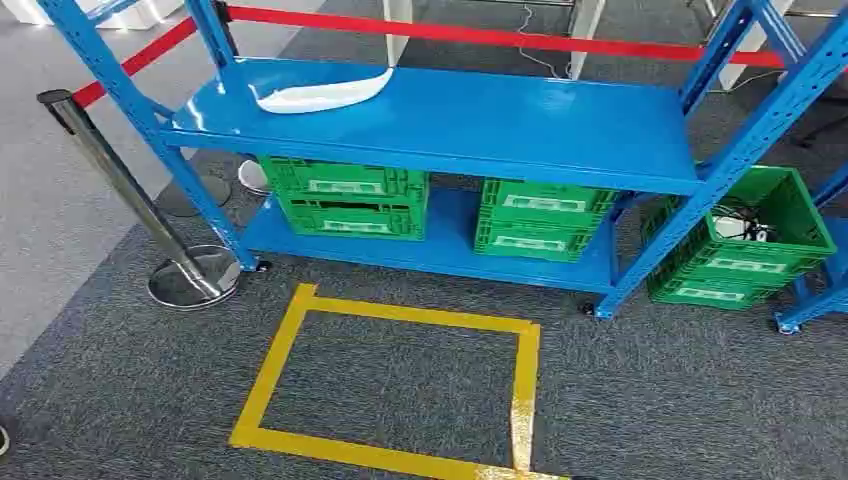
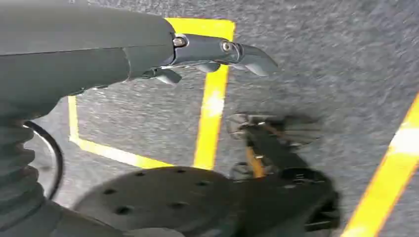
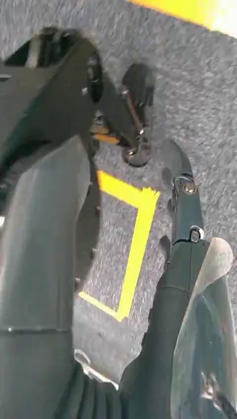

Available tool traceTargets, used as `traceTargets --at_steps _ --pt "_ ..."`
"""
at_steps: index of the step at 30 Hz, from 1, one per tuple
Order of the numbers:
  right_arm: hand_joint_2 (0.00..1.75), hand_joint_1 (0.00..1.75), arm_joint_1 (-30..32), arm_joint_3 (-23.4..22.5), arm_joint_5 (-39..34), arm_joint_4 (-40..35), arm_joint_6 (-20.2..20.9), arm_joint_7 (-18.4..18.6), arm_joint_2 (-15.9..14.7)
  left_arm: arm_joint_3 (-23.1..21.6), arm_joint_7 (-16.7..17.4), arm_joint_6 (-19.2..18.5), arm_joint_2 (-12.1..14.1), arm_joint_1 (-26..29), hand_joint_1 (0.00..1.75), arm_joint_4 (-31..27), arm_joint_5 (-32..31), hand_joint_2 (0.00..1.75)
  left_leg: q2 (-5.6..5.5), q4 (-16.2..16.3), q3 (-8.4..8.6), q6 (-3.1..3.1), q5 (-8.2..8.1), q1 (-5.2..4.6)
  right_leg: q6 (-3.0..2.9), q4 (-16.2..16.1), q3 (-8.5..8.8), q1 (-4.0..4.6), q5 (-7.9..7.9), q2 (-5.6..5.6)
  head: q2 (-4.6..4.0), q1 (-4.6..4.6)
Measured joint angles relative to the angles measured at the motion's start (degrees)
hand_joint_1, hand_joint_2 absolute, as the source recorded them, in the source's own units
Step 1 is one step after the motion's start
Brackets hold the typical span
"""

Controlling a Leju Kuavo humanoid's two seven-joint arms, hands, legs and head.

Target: Take the parts from the cabinet and place them on the table.

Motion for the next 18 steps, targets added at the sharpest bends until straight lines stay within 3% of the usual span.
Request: traceTargets --at_steps 6,7,8,9,13,18 --pt "1.75 0.00 -2.6 4.3 -3.3 3.0 -3.1 2.7 1.4 -2.5 -2.2 7.0 -2.0 -2.6 0.00 2.3 4.6 1.75 0.00 0.0 0.01 0.00 0.01 0.00 0.00 0.0 0.01 0.00 0.01 0.02 0.00 0.00" --pt "1.75 0.00 -3.1 4.8 -3.9 3.6 -3.7 3.2 1.7 -2.9 -2.9 8.4 -2.6 -3.0 0.00 2.6 5.5 0.00 0.00 0.0 0.01 0.00 0.01 0.00 0.00 0.0 0.00 0.00 0.01 0.02 0.00 0.00" --pt "1.75 0.00 -3.5 5.4 -4.6 4.2 -4.2 3.5 2.1 -3.3 -3.8 9.7 -3.1 -3.4 0.00 2.8 6.3 0.00 0.00 0.0 0.00 0.00 0.01 -0.01 0.00 0.0 0.00 -0.01 0.01 0.01 0.00 0.00" --pt "0.00 0.00 -3.9 5.8 -5.2 4.6 -4.7 3.8 2.4 -3.4 -4.7 10.9 -3.7 -3.7 0.00 2.8 7.1 0.00 0.00 0.0 0.00 0.00 0.01 -0.01 0.00 0.0 0.01 -0.02 0.01 0.01 0.00 0.00" --pt "0.00 0.00 -5.1 7.4 -7.5 6.2 -6.6 4.3 3.3 -2.9 -8.1 15.6 -5.8 -4.8 0.00 2.8 11.2 0.00 -0.01 0.0 -0.01 0.00 0.00 -0.02 0.00 0.0 0.00 -0.02 0.01 0.02 0.00 0.00" --pt "0.00 0.00 -6.3 8.7 -9.7 7.7 -8.5 4.1 3.9 0.7 -13.7 19.7 -7.1 -5.8 0.00 2.8 17.6 0.00 0.00 0.0 0.00 0.00 0.00 -0.01 0.00 0.0 0.00 -0.01 0.01 0.01 0.00 0.02"
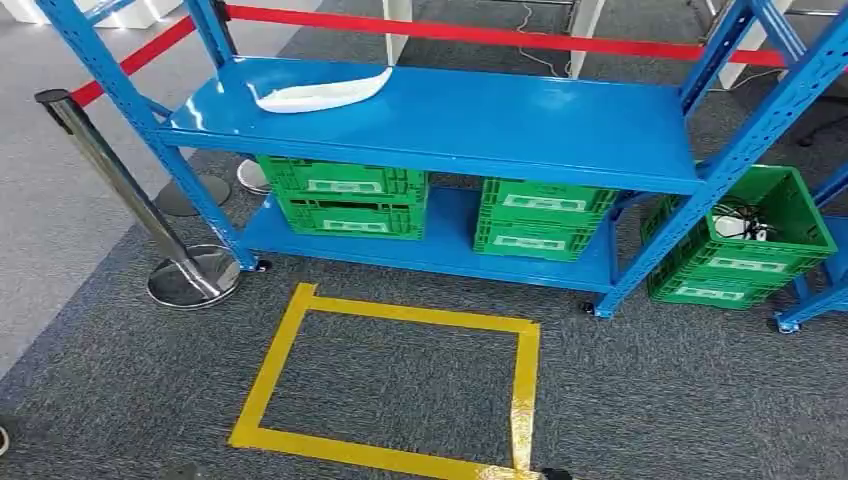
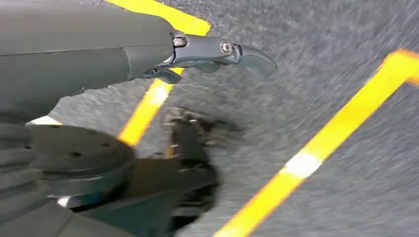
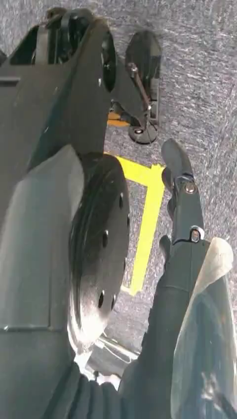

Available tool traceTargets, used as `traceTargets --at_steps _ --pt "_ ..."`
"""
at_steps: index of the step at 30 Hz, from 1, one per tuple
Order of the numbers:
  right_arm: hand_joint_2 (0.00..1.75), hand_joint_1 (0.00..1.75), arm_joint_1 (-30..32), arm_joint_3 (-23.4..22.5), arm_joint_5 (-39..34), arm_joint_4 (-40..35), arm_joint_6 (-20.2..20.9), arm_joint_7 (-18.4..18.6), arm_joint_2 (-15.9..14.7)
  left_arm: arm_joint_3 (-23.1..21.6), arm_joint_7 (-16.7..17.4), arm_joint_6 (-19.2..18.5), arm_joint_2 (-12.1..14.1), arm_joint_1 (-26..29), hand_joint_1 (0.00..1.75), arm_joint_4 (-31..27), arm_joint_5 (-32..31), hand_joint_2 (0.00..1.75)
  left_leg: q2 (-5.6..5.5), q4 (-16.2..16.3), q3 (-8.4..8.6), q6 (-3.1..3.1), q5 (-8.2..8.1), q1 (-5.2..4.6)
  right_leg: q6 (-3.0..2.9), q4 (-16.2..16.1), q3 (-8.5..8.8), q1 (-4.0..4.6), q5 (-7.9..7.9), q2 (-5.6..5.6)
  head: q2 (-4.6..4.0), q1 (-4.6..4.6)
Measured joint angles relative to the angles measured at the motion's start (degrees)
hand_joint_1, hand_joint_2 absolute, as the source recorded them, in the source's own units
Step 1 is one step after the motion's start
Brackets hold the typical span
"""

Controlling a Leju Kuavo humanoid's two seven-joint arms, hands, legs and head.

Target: Take the parts from the cabinet and place them on the table.

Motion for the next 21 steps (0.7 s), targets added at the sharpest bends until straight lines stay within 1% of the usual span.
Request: traceTargets --at_steps 3,8,9,10,11,14,15,16,19,21 --pt "0.00 0.00 -0.4 0.6 -0.7 0.5 -1.4 -1.4 0.1 3.3 -3.9 0.7 0.3 -0.5 0.00 0.0 3.1 0.00 0.00 0.0 0.00 0.00 0.00 0.01 0.00 0.0 -0.01 0.01 0.00 0.00 -0.02 -0.04" --pt "0.00 0.00 -1.0 1.0 -1.0 1.3 -3.8 -4.5 0.1 8.8 -10.5 -0.2 1.6 -2.2 0.00 0.0 7.1 0.00 0.00 0.0 0.00 0.00 0.00 0.01 0.00 0.0 0.01 0.02 0.00 0.00 0.00 0.00" --pt "1.75 0.00 -1.0 1.1 -1.0 1.4 -4.5 -5.2 0.1 10.0 -11.9 -0.3 1.8 -2.4 0.00 0.0 7.8 0.00 0.00 0.0 0.00 0.00 0.00 0.01 0.00 0.0 0.01 0.01 0.00 0.01 0.00 -0.02" --pt "1.75 0.00 -1.1 1.3 -1.0 1.5 -5.0 -5.8 0.1 11.0 -13.3 -0.3 1.9 -2.6 0.00 0.0 8.3 0.00 0.00 0.0 0.00 0.00 0.00 0.01 0.00 0.0 0.00 0.01 0.00 0.02 0.00 -0.02" --pt "1.75 0.00 -1.1 1.4 -1.0 1.5 -5.6 -6.5 0.1 12.1 -14.8 -0.3 2.1 -2.6 0.00 -0.4 8.5 1.75 0.00 0.0 0.00 0.00 0.00 0.01 0.00 0.0 0.00 0.01 0.00 0.02 0.00 -0.02" --pt "1.75 0.00 -1.4 1.4 -1.0 1.8 -7.1 -8.3 0.1 16.3 -17.9 -0.3 2.4 -2.4 0.00 -3.8 7.1 1.75 0.00 0.0 -0.01 0.00 0.00 0.00 0.00 0.0 0.00 0.01 0.00 0.00 0.00 0.00" --pt "0.00 0.00 -1.4 1.4 -1.1 1.9 -7.3 -8.6 0.1 17.5 -18.4 -0.2 2.4 -2.4 0.00 -5.0 6.1 1.75 0.00 0.0 -0.01 0.00 0.00 0.00 0.00 0.0 0.00 0.01 0.00 0.01 0.00 -0.02" --pt "1.75 0.00 -1.5 1.4 -1.2 1.9 -7.3 -8.9 0.1 18.4 -18.8 -0.2 2.4 -2.4 0.00 -6.3 5.1 0.00 0.00 0.0 -0.01 0.00 0.00 0.00 0.00 0.0 0.00 0.00 0.00 0.03 0.00 -0.02" --pt "1.75 0.00 -1.5 1.4 -1.8 2.0 -7.3 -9.7 0.1 20.7 -19.7 -0.2 2.2 -2.1 0.00 -11.2 1.2 0.00 0.00 0.0 -0.01 0.00 0.00 0.00 0.00 0.0 0.00 0.00 0.00 0.02 0.00 -0.02" --pt "1.75 0.00 -1.5 1.4 -1.9 2.1 -7.3 -10.1 0.1 21.4 -20.2 -0.2 2.0 -1.8 0.00 -14.3 -1.1 0.00 0.00 0.0 0.00 0.00 0.00 0.00 0.00 0.0 0.00 0.01 0.00 0.02 0.00 -0.02"
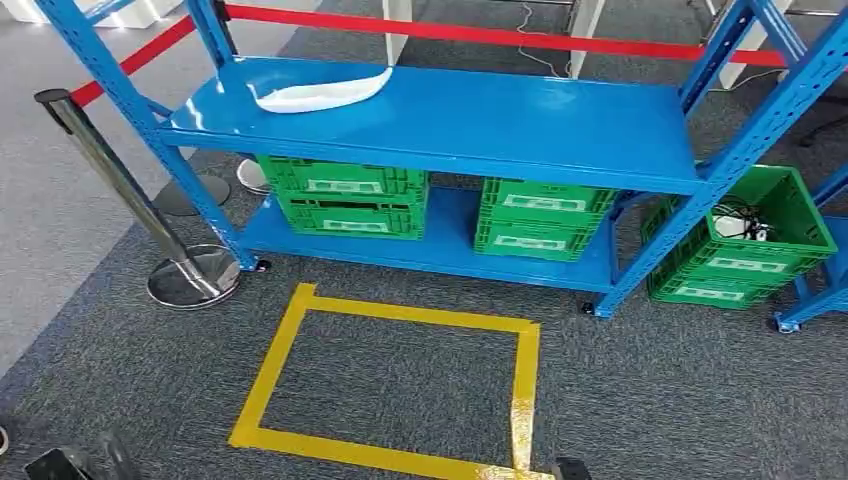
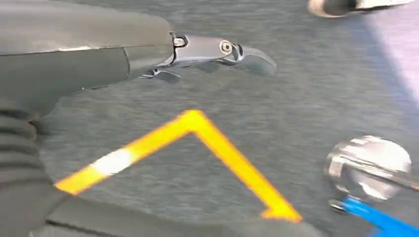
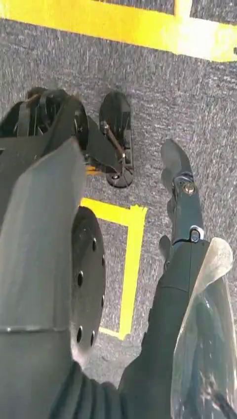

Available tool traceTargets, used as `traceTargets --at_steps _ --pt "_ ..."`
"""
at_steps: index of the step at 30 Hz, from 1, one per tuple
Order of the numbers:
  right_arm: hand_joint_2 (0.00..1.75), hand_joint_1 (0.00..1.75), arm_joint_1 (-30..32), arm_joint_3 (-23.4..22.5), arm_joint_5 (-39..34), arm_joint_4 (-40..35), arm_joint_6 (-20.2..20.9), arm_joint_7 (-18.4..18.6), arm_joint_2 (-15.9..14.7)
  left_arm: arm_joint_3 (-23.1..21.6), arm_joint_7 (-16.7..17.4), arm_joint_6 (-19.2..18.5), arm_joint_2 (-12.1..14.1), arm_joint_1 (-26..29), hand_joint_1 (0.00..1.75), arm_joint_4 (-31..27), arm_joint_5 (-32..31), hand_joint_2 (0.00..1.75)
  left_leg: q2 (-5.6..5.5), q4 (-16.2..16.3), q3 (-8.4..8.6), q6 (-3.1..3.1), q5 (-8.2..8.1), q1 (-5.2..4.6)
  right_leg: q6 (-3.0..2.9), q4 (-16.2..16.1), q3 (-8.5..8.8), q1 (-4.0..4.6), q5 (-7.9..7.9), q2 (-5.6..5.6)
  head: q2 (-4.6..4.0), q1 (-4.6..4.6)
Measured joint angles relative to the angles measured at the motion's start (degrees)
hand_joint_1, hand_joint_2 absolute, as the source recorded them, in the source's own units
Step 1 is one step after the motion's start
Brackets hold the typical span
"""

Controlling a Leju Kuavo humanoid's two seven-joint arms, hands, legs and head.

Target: Take the parts from the cabinet and place them on the table.

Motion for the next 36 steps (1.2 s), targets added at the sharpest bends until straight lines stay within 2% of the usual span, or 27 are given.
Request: traceTargets --at_steps 1,2,5,6,7,10,11,12,13,15,16,17,18,19,20,21,22,23,25,26,27,28,30,31,32,34,36 --pt "1.75 0.00 0.0 0.0 -0.1 0.0 0.0 -0.2 0.0 0.3 -0.2 0.0 -0.1 0.2 0.00 -1.5 -1.1 0.00 0.00 0.0 0.00 0.00 0.00 0.00 0.00 0.0 0.00 0.00 0.00 0.00 0.00 0.00" --pt "1.75 0.00 0.0 0.0 -0.1 0.0 0.0 -0.4 0.0 0.4 -0.3 0.0 0.0 0.4 0.00 -3.5 -2.4 0.00 0.00 0.5 -0.12 0.24 -0.21 -0.15 0.33 -0.3 0.06 -0.37 0.30 0.00 0.00 0.02" --pt "1.75 0.00 -0.1 0.0 -0.5 0.1 0.0 -1.0 0.3 0.3 -0.6 0.0 -0.1 1.3 0.00 -9.3 -6.1 0.00 0.03 -1.0 0.16 1.69 0.64 -0.40 1.24 -1.3 0.44 -0.28 0.86 -0.06 0.00 -0.07" --pt "1.75 0.00 -0.1 0.0 -0.7 0.1 0.0 -1.2 0.3 0.2 -0.6 0.1 -0.2 1.7 0.00 -11.2 -7.2 0.00 0.18 -2.9 1.17 1.85 1.65 0.56 1.14 -1.2 0.07 -0.36 0.40 -0.12 0.00 -0.09" --pt "1.75 0.00 -0.1 0.0 -0.7 0.1 0.0 -1.5 0.3 0.2 -0.7 0.2 -0.4 2.0 0.00 -13.4 -8.8 0.00 0.35 -4.1 1.82 2.24 2.06 0.38 1.26 0.2 -0.50 -0.08 -0.67 -0.09 0.00 0.39" --pt "1.75 0.00 -0.1 0.0 -0.8 0.2 0.2 -1.9 0.3 0.1 -0.7 0.3 -0.4 3.1 0.00 -18.8 -12.3 0.00 0.52 -4.2 1.78 2.16 2.07 0.51 2.07 12.6 -6.90 -0.61 -5.96 -0.05 0.00 0.48" --pt "1.75 0.00 0.0 0.0 -0.9 0.3 0.2 -2.1 0.3 -0.1 -0.7 0.3 -0.5 3.5 0.00 -20.5 -13.4 0.00 0.52 -4.2 1.79 2.08 2.02 0.54 2.39 15.0 -8.37 -0.81 -6.24 -0.07 0.00 0.42" --pt "1.75 0.00 0.0 0.0 -0.9 0.3 0.2 -2.2 0.3 -0.4 -0.6 0.5 -0.5 4.0 0.00 -22.1 -14.5 0.00 0.50 -4.1 1.84 1.83 1.86 0.73 2.69 14.7 -8.53 -1.05 -5.15 -0.08 0.00 0.57" --pt "0.00 0.00 0.0 0.0 -1.0 0.4 0.3 -2.4 0.3 -0.9 -0.6 0.7 -0.6 4.6 0.00 -24.1 -15.8 0.00 0.46 -3.8 1.94 1.41 1.59 1.03 3.07 11.6 -7.24 -1.35 -2.60 -0.13 0.00 0.50" --pt "0.00 0.00 -0.1 -0.1 -1.0 0.4 0.5 -2.7 0.3 -1.7 -0.6 1.0 -0.6 5.4 0.00 -27.8 -17.9 0.00 0.30 -2.4 1.97 0.12 0.53 1.79 4.03 1.7 -2.68 -2.15 2.81 -0.39 0.00 0.57" --pt "0.00 0.00 -0.2 -0.1 -1.1 0.4 0.6 -2.8 0.4 -1.8 -0.6 1.2 -0.4 5.7 0.00 -29.3 -19.0 0.00 0.19 -2.0 1.69 -0.52 0.04 1.70 4.50 1.1 -2.15 -1.73 0.61 -0.14 0.00 0.74" --pt "0.00 0.00 -0.2 -0.1 -1.2 0.4 0.9 -2.9 0.7 -2.3 -0.5 1.4 -0.3 6.1 0.00 -31.4 -20.1 0.00 0.21 -0.5 1.17 -1.16 -0.51 1.29 3.10 0.6 -1.64 -1.84 0.79 -0.02 0.00 1.18" --pt "0.00 0.00 -0.2 -0.1 -1.2 0.5 0.9 -3.0 0.7 -3.0 -0.5 1.7 -0.2 6.5 0.00 -33.8 -21.5 0.00 0.20 -0.6 1.12 -1.22 -0.37 1.25 2.45 1.2 -2.01 -1.79 0.56 -0.03 0.00 0.61" --pt "0.00 0.00 0.0 -0.1 -1.4 0.5 1.0 -3.0 0.7 -3.6 -0.4 1.9 -0.2 6.9 0.00 -35.5 -22.6 0.00 0.20 -0.7 1.16 -1.41 -0.17 1.29 2.14 1.7 -2.11 -1.63 0.39 -0.03 0.00 0.24" --pt "0.00 0.00 0.0 -0.2 -1.5 0.6 1.1 -3.0 0.7 -4.3 -0.2 2.1 -0.2 7.3 0.00 -37.0 -23.6 0.00 0.19 -0.6 1.16 -1.48 -0.21 1.48 1.88 1.9 -2.15 -1.57 0.33 -0.03 0.00 0.44" --pt "0.00 0.00 0.1 -0.3 -1.6 0.6 1.2 -3.0 0.7 -4.9 -0.1 2.4 -0.2 7.7 0.00 -38.8 -24.6 0.00 0.19 -0.4 1.21 -1.79 -0.87 1.71 1.33 1.7 -1.93 -1.60 0.29 -0.03 0.00 0.24" --pt "0.00 0.00 0.0 -0.4 -1.6 0.7 1.2 -3.0 0.7 -5.5 0.1 2.7 0.0 8.1 0.00 -40.6 -25.5 0.00 0.20 1.4 0.61 -1.60 -1.99 1.68 0.79 1.7 -1.74 -1.53 0.22 -0.06 0.00 -0.02" --pt "0.00 0.00 -0.1 -0.5 -1.8 0.7 1.3 -3.0 0.7 -6.4 0.2 3.1 0.1 8.4 0.00 -42.7 -26.8 0.00 0.20 5.2 -1.23 -1.37 -3.97 1.40 0.43 1.7 -1.67 -1.42 0.11 -0.08 0.00 -0.09" --pt "0.00 0.00 -0.2 -0.6 -1.7 0.7 1.5 -3.0 0.7 -7.7 0.4 4.0 0.6 9.1 0.00 -46.0 -29.2 0.00 0.18 15.3 -6.43 -1.04 -7.86 0.94 -0.03 1.7 -1.62 -1.03 -0.04 -0.08 0.00 -0.28" --pt "0.00 0.00 -0.2 -0.6 -1.7 0.7 1.6 -2.9 0.7 -8.4 0.6 4.4 0.7 9.7 0.00 -47.1 -30.2 0.00 0.18 18.3 -8.12 -0.80 -8.44 0.81 -0.21 1.7 -1.54 -0.81 -0.15 -0.06 0.00 -0.31" --pt "0.00 0.00 -0.1 -0.6 -1.7 0.7 1.6 -2.9 0.7 -9.4 1.0 5.2 0.9 10.3 0.00 -49.0 -31.8 0.00 0.18 18.8 -8.75 -0.35 -7.59 0.58 -0.37 1.7 -1.33 -0.58 -0.25 0.05 0.00 -0.31" --pt "0.00 0.00 -0.1 -0.6 -1.7 0.7 1.8 -2.8 0.7 -10.2 1.2 5.8 1.1 10.8 0.00 -50.4 -33.0 0.00 0.16 17.0 -8.22 0.16 -5.48 0.29 -0.54 1.7 -1.11 -0.41 -0.37 0.16 0.00 -0.28" --pt "0.00 0.00 -0.2 -0.6 -1.6 0.8 2.0 -2.7 0.7 -11.7 1.4 7.1 1.4 11.4 0.00 -53.7 -35.6 0.00 0.11 7.9 -4.89 1.56 0.57 -0.48 -0.62 1.7 -0.58 -0.18 -0.60 0.39 0.00 -0.28" --pt "0.00 0.00 -0.2 -0.6 -1.5 0.8 2.2 -2.7 0.8 -12.5 1.5 7.9 1.5 11.8 0.00 -55.6 -37.1 0.00 0.04 4.2 -3.60 2.31 1.79 -0.96 -0.61 1.6 -0.63 -0.22 -0.69 0.45 0.00 -0.24" --pt "0.00 0.00 -0.3 -0.6 -1.4 0.8 2.2 -2.7 0.9 -13.2 1.6 8.6 1.7 12.2 0.00 -57.2 -38.4 0.00 0.00 3.4 -3.25 2.46 1.63 -1.08 -0.35 1.8 -0.73 0.28 -0.84 0.59 0.00 -0.24" --pt "0.00 0.00 -0.2 -0.6 -1.2 0.8 2.5 -2.6 1.0 -14.6 1.9 9.8 1.9 12.8 0.00 -60.0 -40.7 0.00 0.01 2.2 -3.08 2.52 0.78 -1.30 0.14 1.6 -1.34 -0.02 -0.54 0.46 0.00 -0.37" --pt "0.00 0.00 -0.2 -0.6 -0.9 0.8 2.7 -2.6 1.1 -16.1 2.1 11.4 1.9 13.8 0.00 -63.4 -43.4 0.00 -0.06 0.9 -2.79 2.59 1.18 -1.00 0.95 1.0 -0.97 0.15 -0.44 0.24 0.00 -0.33"
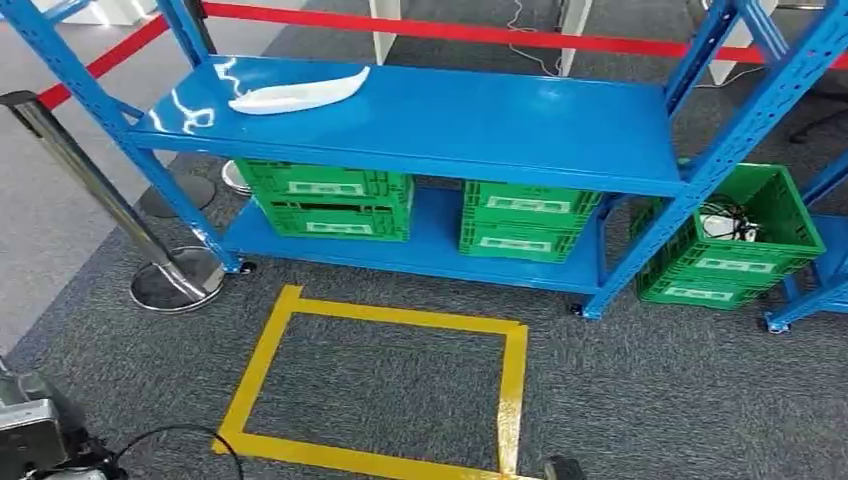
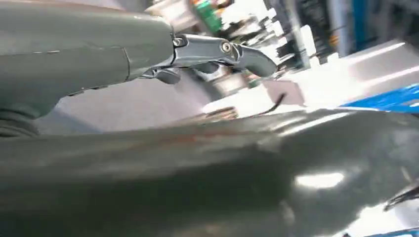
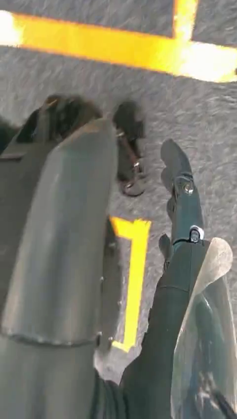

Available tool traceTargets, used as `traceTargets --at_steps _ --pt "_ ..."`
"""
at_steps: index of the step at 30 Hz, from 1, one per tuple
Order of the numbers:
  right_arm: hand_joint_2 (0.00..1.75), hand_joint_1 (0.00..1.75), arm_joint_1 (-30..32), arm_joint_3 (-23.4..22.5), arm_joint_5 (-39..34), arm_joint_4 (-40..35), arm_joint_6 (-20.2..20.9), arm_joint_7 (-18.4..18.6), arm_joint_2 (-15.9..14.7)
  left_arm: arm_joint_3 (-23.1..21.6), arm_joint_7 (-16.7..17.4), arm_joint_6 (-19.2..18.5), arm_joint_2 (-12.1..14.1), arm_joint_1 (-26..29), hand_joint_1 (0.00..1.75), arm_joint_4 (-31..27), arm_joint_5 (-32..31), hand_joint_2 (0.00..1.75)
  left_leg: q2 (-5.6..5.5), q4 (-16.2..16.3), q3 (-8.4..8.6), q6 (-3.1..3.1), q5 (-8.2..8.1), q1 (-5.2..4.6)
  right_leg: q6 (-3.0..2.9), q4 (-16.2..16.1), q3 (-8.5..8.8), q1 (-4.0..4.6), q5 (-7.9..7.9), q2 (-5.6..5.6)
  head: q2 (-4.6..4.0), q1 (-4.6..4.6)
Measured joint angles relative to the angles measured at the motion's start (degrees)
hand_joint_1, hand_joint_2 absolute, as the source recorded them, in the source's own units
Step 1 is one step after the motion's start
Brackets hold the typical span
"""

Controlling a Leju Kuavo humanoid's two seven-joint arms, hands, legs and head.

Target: Take the parts from the cabinet and place them on the table.

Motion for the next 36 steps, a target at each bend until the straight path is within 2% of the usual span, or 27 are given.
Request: traceTargets --at_steps 1,2,4,5,6,7,8,9,10,11,15,16,17,18,20,21,22,23,25,26,27,30,31,32,33,35,36 --pt "0.00 0.00 0.0 0.0 0.0 0.0 0.0 0.0 0.0 -0.7 0.1 0.5 0.0 0.3 0.00 -1.1 -1.0 0.00 0.15 -0.6 0.45 0.08 0.31 0.24 0.14 0.7 -0.61 -0.12 -0.91 -0.02 0.00 0.05" --pt "0.00 0.00 -0.1 0.0 0.1 0.0 0.1 0.0 0.0 -1.4 0.1 1.2 0.0 0.5 0.00 -2.5 -2.4 0.00 0.16 -0.7 0.47 0.30 0.43 0.29 0.26 3.1 -1.68 -0.12 -2.55 -0.02 0.00 0.22" --pt "0.00 0.00 -0.1 0.0 0.2 0.0 0.2 0.1 0.0 -2.4 0.0 2.8 0.0 1.0 0.00 -4.9 -4.9 0.00 0.23 -0.7 0.44 0.38 0.36 0.20 0.61 12.1 -5.87 -0.21 -6.50 -0.05 0.00 0.13" --pt "0.00 0.00 0.0 0.0 0.2 0.0 0.2 0.3 0.0 -2.7 -0.4 3.3 -0.1 1.3 0.00 -5.7 -6.0 0.00 0.25 -0.7 0.44 0.44 0.33 0.14 0.75 15.4 -7.55 -0.18 -7.49 -0.06 0.00 0.18" --pt "0.00 0.00 0.0 0.0 0.2 0.0 0.2 0.4 0.0 -3.0 -0.8 3.7 -0.2 1.5 0.00 -6.3 -6.8 0.00 0.24 -0.7 0.46 0.44 0.32 0.11 0.86 16.3 -8.18 -0.19 -7.09 -0.06 0.00 0.20" --pt "0.00 0.00 0.0 0.0 0.3 0.0 0.2 0.5 0.0 -3.3 -1.2 4.0 -0.4 1.7 0.00 -7.0 -7.3 0.00 0.22 -0.6 0.51 0.43 0.31 0.10 0.86 14.7 -7.51 -0.20 -5.44 -0.08 0.00 0.15" --pt "0.00 0.00 0.0 0.0 0.5 0.0 0.2 0.6 0.0 -3.5 -1.4 4.2 -0.5 1.7 0.00 -7.5 -7.5 0.00 0.18 -0.6 0.54 0.42 0.29 0.11 0.81 11.1 -5.86 -0.20 -3.11 -0.08 0.00 0.20" --pt "0.00 0.00 -0.1 0.0 0.6 0.0 0.2 0.6 0.0 -3.6 -1.6 4.2 -0.6 1.7 0.00 -8.0 -7.6 0.00 0.14 -0.5 0.63 0.35 0.23 0.11 0.65 5.9 -3.31 -0.20 -0.36 -0.12 0.00 0.20" --pt "0.00 0.00 -0.2 0.0 0.6 0.0 0.2 0.7 0.0 -3.6 -1.8 4.2 -0.8 1.8 0.00 -8.3 -7.7 0.00 0.12 -0.4 0.68 0.15 0.10 0.11 0.35 0.7 -0.87 -0.17 1.26 -0.29 0.00 0.22" --pt "0.00 0.00 -0.4 0.0 0.7 0.0 0.3 0.9 0.0 -3.6 -1.9 4.2 -0.9 1.8 0.00 -8.6 -7.7 0.00 0.12 -0.2 0.51 -0.08 0.01 -0.33 0.20 -0.4 -0.14 0.11 0.27 -0.34 0.00 0.15" --pt "0.00 0.00 -0.2 0.0 1.0 0.0 0.5 1.1 0.0 -3.7 -2.2 4.3 -1.1 1.9 0.00 -9.4 -8.2 0.00 0.14 -0.4 0.43 -1.12 0.46 -0.12 -1.00 -0.7 0.05 0.27 0.88 -0.16 0.00 0.09" --pt "0.00 0.00 -0.2 0.0 1.1 0.0 0.5 1.1 0.0 -3.7 -2.3 4.3 -1.1 1.9 0.00 -9.6 -8.2 0.00 0.12 -0.1 0.24 -1.39 -0.06 -0.03 -1.55 -1.3 0.31 -0.35 1.26 -0.29 0.00 0.18" --pt "0.00 0.00 -0.2 0.0 1.1 0.0 0.5 1.1 0.1 -3.7 -2.3 4.3 -1.1 1.9 0.00 -9.8 -8.2 0.00 0.08 1.0 -0.05 -1.74 -1.05 -0.08 -1.63 -1.4 0.46 -0.31 1.29 -0.30 0.00 0.00" --pt "0.00 0.00 -0.3 0.0 1.2 0.1 0.5 1.1 0.1 -3.7 -2.5 4.3 -1.1 1.9 0.00 -10.1 -8.3 0.00 0.08 4.4 -1.45 -2.05 -3.24 0.06 -1.75 -1.4 0.50 -0.36 1.29 -0.34 0.00 -0.35" --pt "0.00 0.00 -0.3 0.0 1.2 0.1 0.5 1.1 0.1 -3.7 -2.7 4.3 -1.2 2.1 0.00 -10.1 -8.3 0.00 0.08 13.7 -5.59 -2.50 -7.52 0.40 -1.89 -1.4 0.49 -0.35 1.22 -0.42 0.00 -0.33" --pt "0.00 0.00 -0.3 0.0 1.2 0.1 0.5 1.2 0.1 -3.7 -2.8 4.3 -1.4 2.3 0.00 -10.2 -8.3 0.00 0.08 16.6 -6.89 -2.62 -8.14 0.45 -1.90 -1.4 0.50 -0.36 1.19 -0.42 0.00 -0.35" --pt "0.00 0.00 -0.2 0.0 1.2 0.1 0.5 1.3 0.1 -3.7 -2.9 4.3 -1.4 2.4 0.00 -10.2 -8.3 0.00 0.08 16.7 -6.85 -2.70 -7.34 0.55 -1.90 -1.4 0.58 -0.36 1.16 -0.40 0.00 -0.39" --pt "0.00 0.00 -0.2 0.0 1.2 0.1 0.5 1.3 0.1 -3.7 -3.0 4.3 -1.4 2.4 0.00 -10.2 -8.3 0.00 0.08 14.4 -5.78 -2.70 -5.34 0.65 -1.89 -1.4 0.68 -0.37 1.14 -0.37 0.00 -0.39" --pt "0.00 0.00 -0.2 0.0 1.1 0.1 0.5 1.4 0.1 -3.7 -3.0 4.3 -1.4 2.4 0.00 -10.5 -8.3 0.00 0.08 4.4 -0.96 -2.45 0.05 0.82 -1.62 -1.4 1.13 -0.41 0.93 -0.22 0.00 -0.39" --pt "0.00 0.00 -0.2 0.0 1.1 0.1 0.5 1.4 0.1 -3.7 -3.0 4.3 -1.4 2.4 0.00 -10.6 -8.3 0.00 0.04 0.9 0.75 -2.30 0.30 0.82 -1.38 -1.4 1.19 -0.36 0.79 -0.21 0.00 -0.35" --pt "0.00 0.00 -0.3 0.0 1.1 0.1 0.5 1.4 0.1 -3.7 -3.0 4.3 -1.5 2.4 0.00 -10.6 -8.4 0.00 -0.02 -0.3 1.24 -2.18 -0.10 0.56 -1.05 -1.0 0.87 0.03 0.63 -0.08 0.00 -0.39" --pt "0.00 0.00 -0.2 0.0 1.1 0.1 0.5 1.5 0.1 -3.6 -3.1 4.3 -1.6 2.6 0.00 -10.8 -8.4 0.00 -0.09 -0.3 0.78 -1.29 -0.21 0.25 -0.17 -1.5 0.80 -0.23 0.86 -0.28 0.00 -0.22" --pt "0.00 0.00 -0.3 0.0 1.1 0.1 0.5 1.5 0.1 -3.6 -3.1 4.3 -1.7 2.6 0.00 -11.0 -8.4 0.00 -0.06 -0.9 1.00 -0.72 0.13 0.64 0.22 -1.4 0.69 -0.29 0.45 -0.26 0.00 -0.28" --pt "0.00 0.00 -0.3 0.0 1.1 0.1 0.5 1.5 0.1 -3.6 -3.1 4.3 -1.9 2.6 0.00 -11.2 -8.5 0.00 -0.01 -1.0 1.14 -0.53 0.16 0.62 0.40 -0.2 -0.11 -0.30 -0.55 -0.30 0.00 -0.05" --pt "0.00 0.00 -0.4 0.0 1.1 0.1 0.5 1.5 0.1 -3.6 -3.1 4.3 -1.9 2.5 0.00 -11.3 -8.5 0.00 0.04 -1.0 1.10 -0.13 0.10 0.63 0.46 2.7 -1.45 -0.30 -2.22 -0.31 0.00 0.20" --pt "0.00 0.00 -0.4 0.0 1.1 0.1 0.5 1.6 0.1 -3.6 -3.1 4.3 -2.0 2.6 0.00 -11.3 -8.6 0.00 0.17 -1.0 1.09 0.13 -0.04 0.44 0.65 12.9 -6.35 -0.30 -6.51 -0.30 0.00 0.22" --pt "0.00 0.00 -0.3 0.0 1.0 0.1 0.5 1.7 0.1 -3.6 -3.1 4.3 -2.0 2.7 0.00 -11.3 -8.7 0.00 0.16 -1.0 1.13 0.24 -0.11 0.34 0.66 16.5 -8.29 -0.25 -7.26 -0.29 0.00 0.24"
